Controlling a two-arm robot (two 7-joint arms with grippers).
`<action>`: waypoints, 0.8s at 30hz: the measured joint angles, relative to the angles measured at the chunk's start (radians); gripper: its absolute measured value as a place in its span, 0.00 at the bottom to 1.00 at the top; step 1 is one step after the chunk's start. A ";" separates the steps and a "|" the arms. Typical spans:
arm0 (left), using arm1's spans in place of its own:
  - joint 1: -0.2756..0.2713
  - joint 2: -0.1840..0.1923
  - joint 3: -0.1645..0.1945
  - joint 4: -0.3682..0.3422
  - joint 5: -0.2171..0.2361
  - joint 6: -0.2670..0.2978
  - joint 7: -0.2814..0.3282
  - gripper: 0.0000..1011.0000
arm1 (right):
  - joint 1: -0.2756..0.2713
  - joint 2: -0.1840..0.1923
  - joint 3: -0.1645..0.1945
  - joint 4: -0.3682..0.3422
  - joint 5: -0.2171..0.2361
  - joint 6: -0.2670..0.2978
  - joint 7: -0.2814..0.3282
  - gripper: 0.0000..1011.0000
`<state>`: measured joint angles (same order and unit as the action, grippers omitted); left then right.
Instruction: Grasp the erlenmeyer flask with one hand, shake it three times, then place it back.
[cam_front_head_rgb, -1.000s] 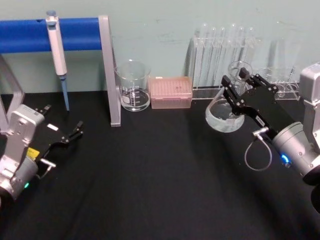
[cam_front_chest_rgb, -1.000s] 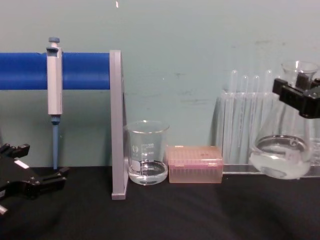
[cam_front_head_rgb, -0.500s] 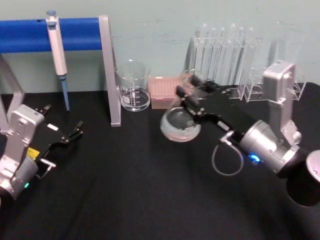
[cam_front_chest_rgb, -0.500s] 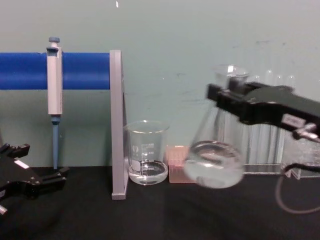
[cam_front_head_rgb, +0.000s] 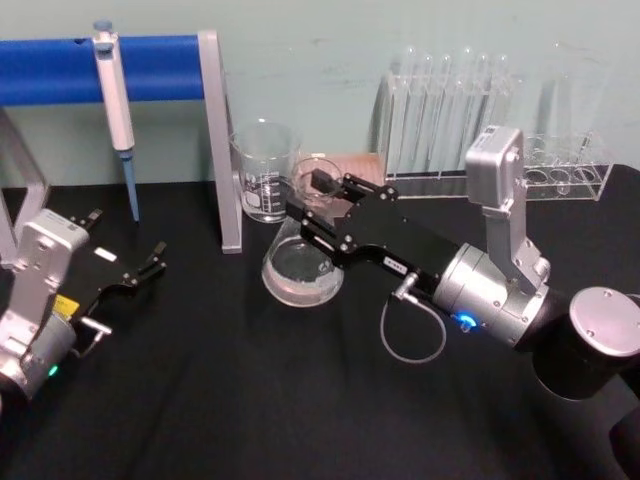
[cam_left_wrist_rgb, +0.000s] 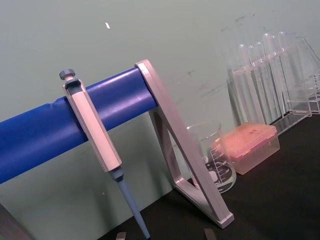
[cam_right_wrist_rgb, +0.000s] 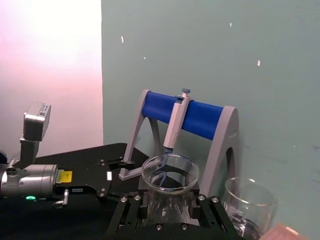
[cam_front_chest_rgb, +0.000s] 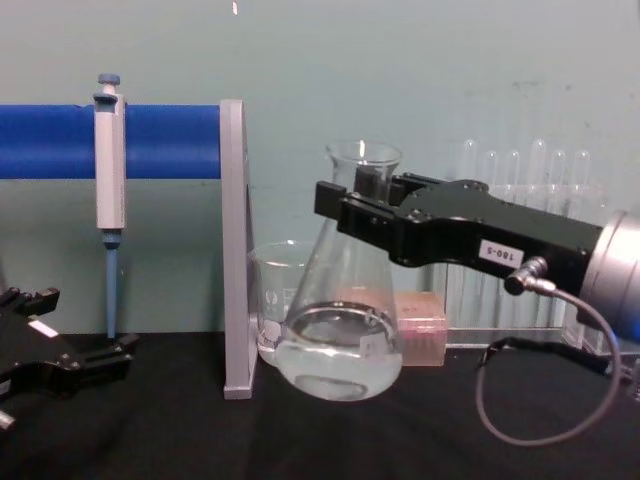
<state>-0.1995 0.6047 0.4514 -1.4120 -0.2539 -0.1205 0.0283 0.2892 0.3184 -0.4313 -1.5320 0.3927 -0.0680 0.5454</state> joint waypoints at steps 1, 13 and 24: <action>0.000 0.000 0.000 0.000 0.000 0.000 0.000 0.99 | 0.001 0.001 -0.002 0.001 0.001 -0.001 0.001 0.44; 0.000 0.000 0.000 0.000 0.000 0.000 0.000 0.99 | -0.013 0.027 0.002 -0.020 -0.009 -0.010 -0.077 0.44; 0.000 0.000 0.000 0.000 0.000 0.000 0.000 0.99 | -0.102 0.052 0.124 -0.080 -0.040 -0.004 -0.222 0.44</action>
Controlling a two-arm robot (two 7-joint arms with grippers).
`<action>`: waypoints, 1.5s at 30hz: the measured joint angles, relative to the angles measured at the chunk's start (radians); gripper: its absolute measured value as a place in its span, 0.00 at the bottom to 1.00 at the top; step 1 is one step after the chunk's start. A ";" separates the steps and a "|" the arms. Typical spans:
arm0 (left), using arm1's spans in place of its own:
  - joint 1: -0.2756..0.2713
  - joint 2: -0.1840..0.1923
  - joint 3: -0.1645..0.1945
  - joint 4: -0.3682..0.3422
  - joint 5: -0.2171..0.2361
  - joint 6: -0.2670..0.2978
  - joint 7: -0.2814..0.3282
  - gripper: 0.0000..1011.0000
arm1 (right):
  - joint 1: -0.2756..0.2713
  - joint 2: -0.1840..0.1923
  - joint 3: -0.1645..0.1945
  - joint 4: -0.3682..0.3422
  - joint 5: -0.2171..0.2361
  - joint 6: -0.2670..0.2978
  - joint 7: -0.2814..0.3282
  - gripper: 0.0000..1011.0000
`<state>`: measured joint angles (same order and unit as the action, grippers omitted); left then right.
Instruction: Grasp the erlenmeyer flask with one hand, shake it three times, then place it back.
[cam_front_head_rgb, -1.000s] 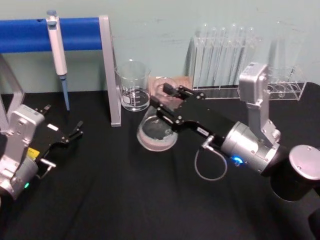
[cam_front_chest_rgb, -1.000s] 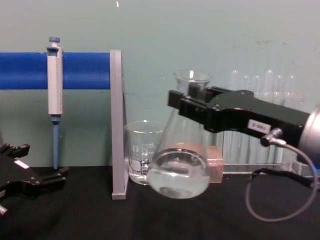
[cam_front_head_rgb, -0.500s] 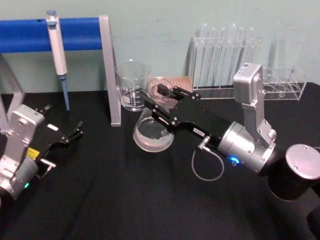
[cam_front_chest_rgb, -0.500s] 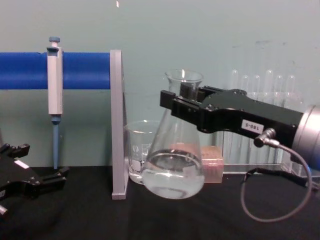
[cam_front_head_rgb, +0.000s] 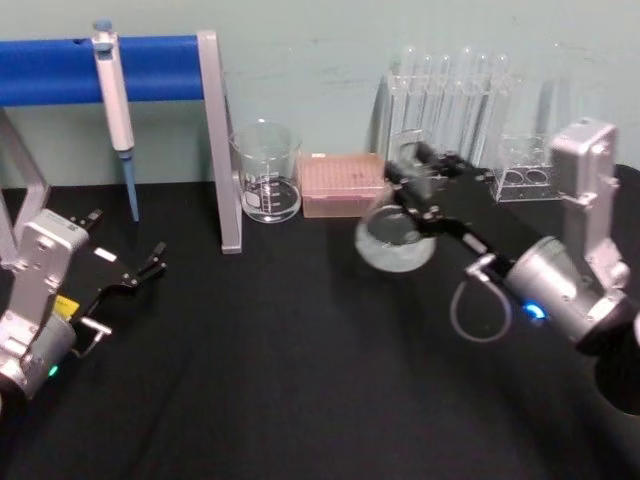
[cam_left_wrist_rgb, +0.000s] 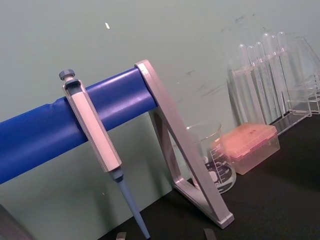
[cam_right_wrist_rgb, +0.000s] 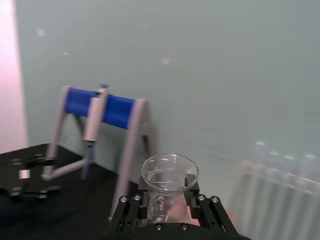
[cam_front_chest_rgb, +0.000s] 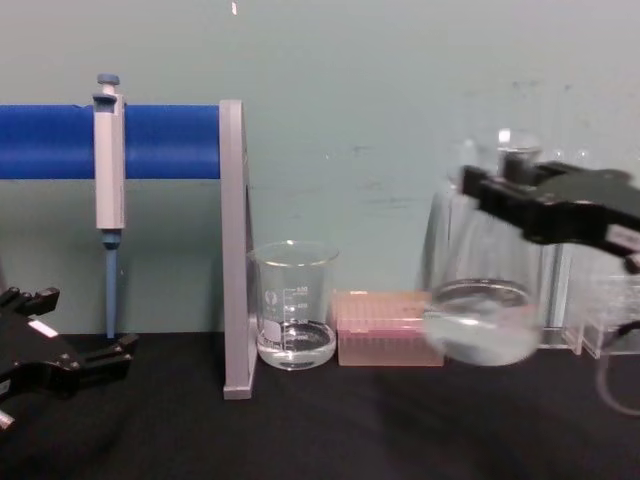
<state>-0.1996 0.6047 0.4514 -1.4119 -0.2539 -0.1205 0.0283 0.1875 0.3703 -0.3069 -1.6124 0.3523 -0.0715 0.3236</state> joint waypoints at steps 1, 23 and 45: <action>0.000 0.000 0.000 0.000 0.000 0.000 0.000 0.99 | 0.000 0.000 0.000 0.000 0.000 0.000 0.000 0.44; 0.000 0.000 0.000 0.000 0.000 0.000 0.000 0.99 | -0.065 -0.023 0.114 -0.031 -0.050 0.035 -0.057 0.44; 0.000 0.000 0.000 0.000 0.000 0.000 0.000 0.99 | 0.092 -0.042 -0.069 0.087 0.005 0.034 0.160 0.44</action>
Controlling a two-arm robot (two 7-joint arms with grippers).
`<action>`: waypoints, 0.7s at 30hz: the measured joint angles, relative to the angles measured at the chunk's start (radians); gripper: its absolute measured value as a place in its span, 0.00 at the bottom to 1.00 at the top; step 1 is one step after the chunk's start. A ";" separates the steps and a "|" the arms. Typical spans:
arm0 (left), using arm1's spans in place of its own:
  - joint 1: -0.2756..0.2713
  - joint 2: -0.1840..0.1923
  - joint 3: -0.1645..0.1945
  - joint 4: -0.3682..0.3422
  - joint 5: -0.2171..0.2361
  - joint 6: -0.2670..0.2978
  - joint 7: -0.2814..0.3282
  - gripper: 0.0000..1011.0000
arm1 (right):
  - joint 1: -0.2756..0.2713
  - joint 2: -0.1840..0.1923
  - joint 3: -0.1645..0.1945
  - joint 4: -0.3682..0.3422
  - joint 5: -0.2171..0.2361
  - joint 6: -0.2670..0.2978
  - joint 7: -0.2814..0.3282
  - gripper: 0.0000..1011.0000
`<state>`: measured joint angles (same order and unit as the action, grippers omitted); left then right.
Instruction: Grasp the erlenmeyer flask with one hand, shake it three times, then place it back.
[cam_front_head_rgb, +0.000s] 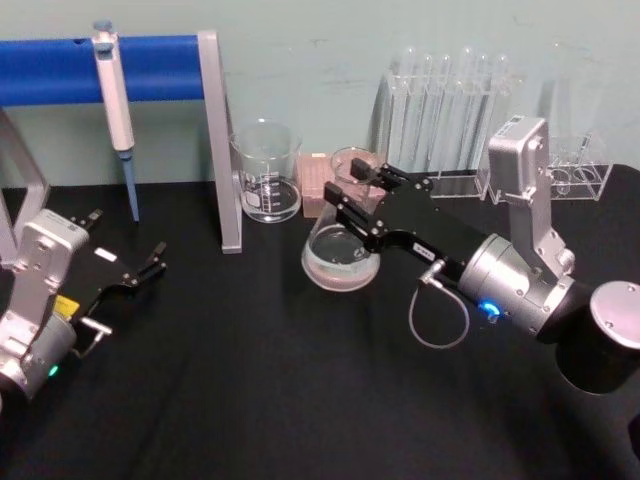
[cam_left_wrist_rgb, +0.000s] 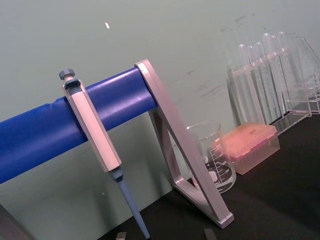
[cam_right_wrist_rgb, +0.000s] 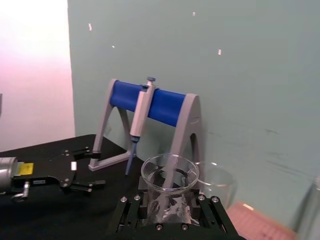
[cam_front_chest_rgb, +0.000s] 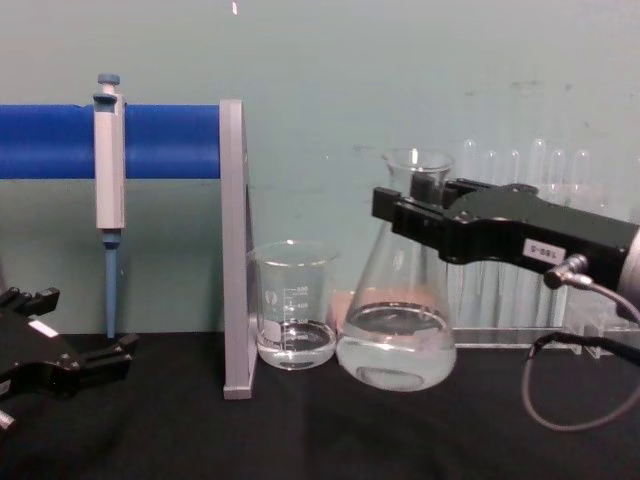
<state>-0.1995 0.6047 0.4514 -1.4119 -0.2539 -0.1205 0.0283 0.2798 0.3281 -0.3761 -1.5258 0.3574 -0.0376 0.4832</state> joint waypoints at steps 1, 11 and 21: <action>0.000 0.000 0.000 0.000 0.000 0.000 0.000 0.99 | 0.006 0.000 -0.008 0.004 0.004 -0.001 0.004 0.44; 0.000 0.000 0.000 0.000 0.000 0.000 0.000 0.99 | 0.022 0.011 -0.039 0.013 0.026 -0.005 0.013 0.44; 0.000 0.000 0.000 0.000 0.000 0.000 0.000 0.99 | 0.024 0.020 -0.051 0.011 0.039 -0.009 0.008 0.44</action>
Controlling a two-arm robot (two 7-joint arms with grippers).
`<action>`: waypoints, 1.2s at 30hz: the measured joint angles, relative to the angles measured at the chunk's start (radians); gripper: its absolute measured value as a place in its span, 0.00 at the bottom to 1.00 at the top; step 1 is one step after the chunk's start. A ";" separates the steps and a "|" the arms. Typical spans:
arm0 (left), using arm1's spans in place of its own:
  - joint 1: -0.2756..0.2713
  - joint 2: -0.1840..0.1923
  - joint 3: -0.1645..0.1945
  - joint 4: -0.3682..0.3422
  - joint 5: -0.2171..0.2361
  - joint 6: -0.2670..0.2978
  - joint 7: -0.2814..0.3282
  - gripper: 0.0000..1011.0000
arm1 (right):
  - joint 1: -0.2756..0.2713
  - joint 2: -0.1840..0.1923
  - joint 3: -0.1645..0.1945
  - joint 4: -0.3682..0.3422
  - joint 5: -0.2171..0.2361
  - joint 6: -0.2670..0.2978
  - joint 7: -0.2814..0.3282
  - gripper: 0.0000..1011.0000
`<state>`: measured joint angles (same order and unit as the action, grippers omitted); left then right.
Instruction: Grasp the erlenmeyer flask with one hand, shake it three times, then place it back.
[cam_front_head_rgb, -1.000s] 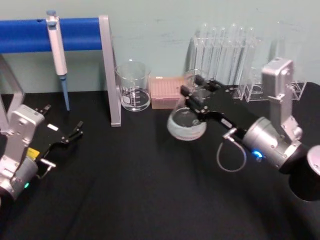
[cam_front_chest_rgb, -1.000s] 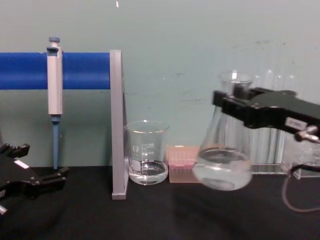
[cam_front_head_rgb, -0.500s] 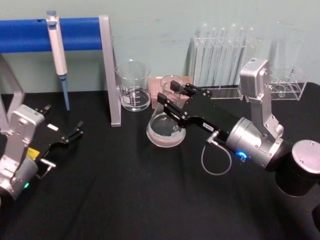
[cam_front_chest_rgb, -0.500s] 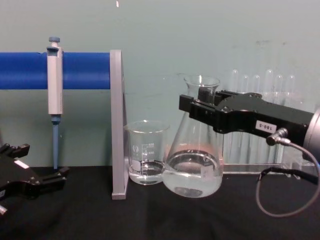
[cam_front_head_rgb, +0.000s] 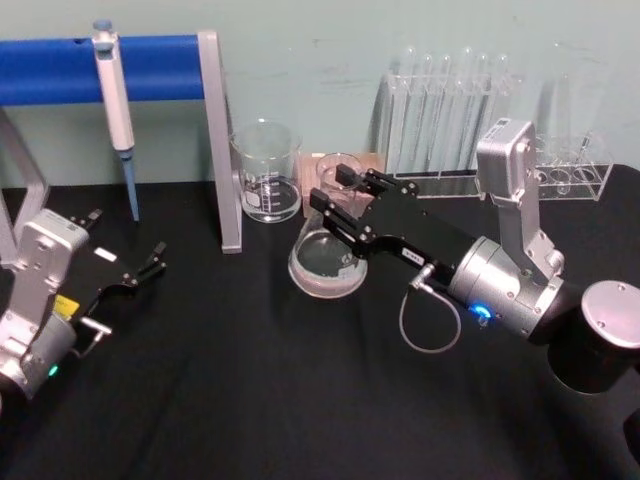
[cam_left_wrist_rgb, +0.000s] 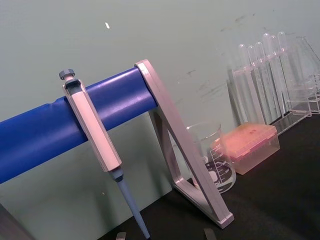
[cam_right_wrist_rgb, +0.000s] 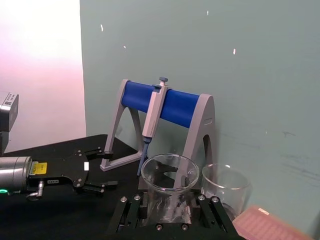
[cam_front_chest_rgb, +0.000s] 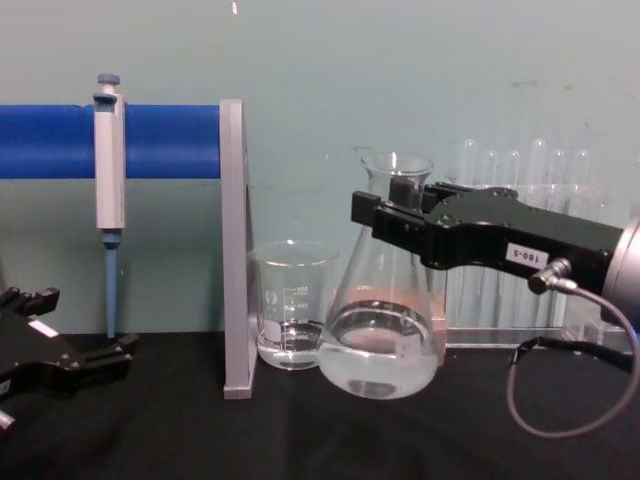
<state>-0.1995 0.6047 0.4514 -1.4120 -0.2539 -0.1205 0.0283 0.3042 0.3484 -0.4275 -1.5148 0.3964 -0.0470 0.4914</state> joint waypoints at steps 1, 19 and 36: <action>0.000 0.000 0.000 0.000 0.000 0.000 0.000 0.99 | 0.000 0.001 -0.001 0.000 0.001 0.000 0.000 0.44; 0.000 0.000 0.000 0.000 0.000 0.000 0.000 0.99 | 0.014 0.014 -0.027 0.032 0.034 -0.005 0.033 0.44; 0.000 0.000 0.000 0.000 0.000 0.000 0.000 0.99 | 0.031 0.041 -0.053 0.076 0.045 -0.011 0.078 0.44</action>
<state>-0.1996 0.6047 0.4514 -1.4119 -0.2539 -0.1206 0.0282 0.3347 0.3897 -0.4809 -1.4389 0.4417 -0.0577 0.5694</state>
